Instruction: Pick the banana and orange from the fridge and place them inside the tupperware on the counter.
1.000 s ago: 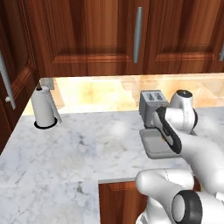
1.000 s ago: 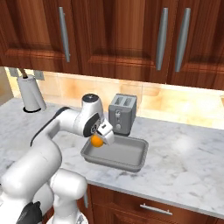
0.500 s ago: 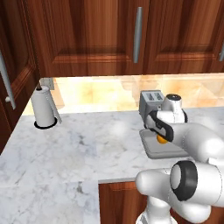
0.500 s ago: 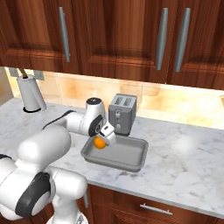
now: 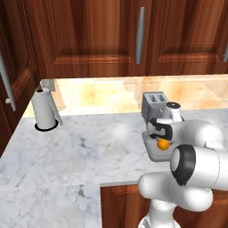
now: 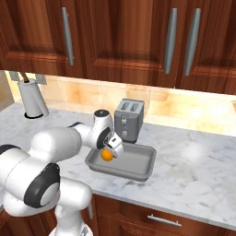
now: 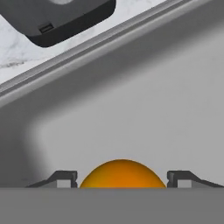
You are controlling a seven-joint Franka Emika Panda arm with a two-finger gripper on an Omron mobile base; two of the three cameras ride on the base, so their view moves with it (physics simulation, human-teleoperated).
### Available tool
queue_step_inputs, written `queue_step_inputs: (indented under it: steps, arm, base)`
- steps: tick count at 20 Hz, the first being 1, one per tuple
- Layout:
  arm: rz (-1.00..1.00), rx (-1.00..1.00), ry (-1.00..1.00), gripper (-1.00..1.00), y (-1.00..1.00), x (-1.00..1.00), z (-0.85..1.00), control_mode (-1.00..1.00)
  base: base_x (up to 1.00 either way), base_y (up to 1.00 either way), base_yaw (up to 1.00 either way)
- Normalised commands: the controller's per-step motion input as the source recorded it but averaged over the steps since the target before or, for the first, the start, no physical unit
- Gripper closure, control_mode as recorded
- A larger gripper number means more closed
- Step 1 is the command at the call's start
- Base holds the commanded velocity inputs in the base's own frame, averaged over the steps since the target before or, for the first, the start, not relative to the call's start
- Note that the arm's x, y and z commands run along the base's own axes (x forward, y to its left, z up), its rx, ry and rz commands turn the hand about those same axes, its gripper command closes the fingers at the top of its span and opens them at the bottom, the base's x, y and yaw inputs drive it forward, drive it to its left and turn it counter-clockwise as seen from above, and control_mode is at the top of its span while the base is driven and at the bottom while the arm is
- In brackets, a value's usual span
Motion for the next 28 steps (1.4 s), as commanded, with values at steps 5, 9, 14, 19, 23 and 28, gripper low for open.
queue_step_inputs:
  steps: [5,9,14,19,23,28]
  arm:
    - [0.0,0.0,0.01,-1.0,0.0,0.08,-0.34,-1.0]
    - [0.0,0.0,0.0,-1.0,-0.03,0.0,-0.11,-1.0]
    - [0.0,0.0,0.0,-1.0,0.0,-0.04,0.03,-1.0]
    - [0.0,0.0,-0.06,-1.0,0.01,-0.18,0.42,-1.0]
    - [0.0,-0.01,0.0,-1.0,0.05,-0.12,0.56,-1.0]
    - [0.0,0.0,0.0,-1.0,0.05,-0.34,0.67,-1.0]
  base:
    - [0.0,0.0,0.0]
    - [0.0,0.0,0.0]
    - [0.0,0.0,0.0]
    - [0.0,0.0,0.0]
    - [0.0,0.0,0.0]
    - [0.0,0.0,0.0]
